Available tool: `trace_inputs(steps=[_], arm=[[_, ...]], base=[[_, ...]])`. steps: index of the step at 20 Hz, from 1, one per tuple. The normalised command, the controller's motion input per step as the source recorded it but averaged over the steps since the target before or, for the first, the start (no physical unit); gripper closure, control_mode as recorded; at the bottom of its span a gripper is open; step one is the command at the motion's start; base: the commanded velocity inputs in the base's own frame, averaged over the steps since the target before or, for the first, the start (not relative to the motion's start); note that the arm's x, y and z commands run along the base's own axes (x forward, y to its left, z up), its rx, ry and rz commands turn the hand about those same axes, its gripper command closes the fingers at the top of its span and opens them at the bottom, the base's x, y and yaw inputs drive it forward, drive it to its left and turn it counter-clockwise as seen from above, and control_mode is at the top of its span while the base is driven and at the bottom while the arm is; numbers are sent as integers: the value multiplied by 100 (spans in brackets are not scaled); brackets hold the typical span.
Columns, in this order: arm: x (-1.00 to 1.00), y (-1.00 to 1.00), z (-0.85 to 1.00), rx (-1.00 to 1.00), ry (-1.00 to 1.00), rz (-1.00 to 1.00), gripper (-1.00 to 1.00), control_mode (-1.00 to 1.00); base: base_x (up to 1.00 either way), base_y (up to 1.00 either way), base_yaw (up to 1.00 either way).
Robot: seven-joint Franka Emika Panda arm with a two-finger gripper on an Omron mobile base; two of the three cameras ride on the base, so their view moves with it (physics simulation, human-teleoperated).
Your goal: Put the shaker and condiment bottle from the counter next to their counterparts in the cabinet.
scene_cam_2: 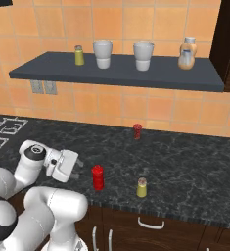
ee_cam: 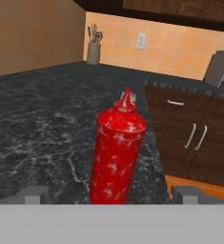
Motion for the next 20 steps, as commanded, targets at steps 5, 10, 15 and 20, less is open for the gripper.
trace_inputs(steps=[5,10,15,20], arm=[[0,-29,-11,0,0,0,-100,-100],[0,-18,0,0,0,0,-100,-100],[-11,-29,0,0,0,0,-100,-100],[-17,-27,0,0,0,-1,-100,-100]], base=[[0,0,0],[0,0,0],[0,0,0],[0,0,0]])
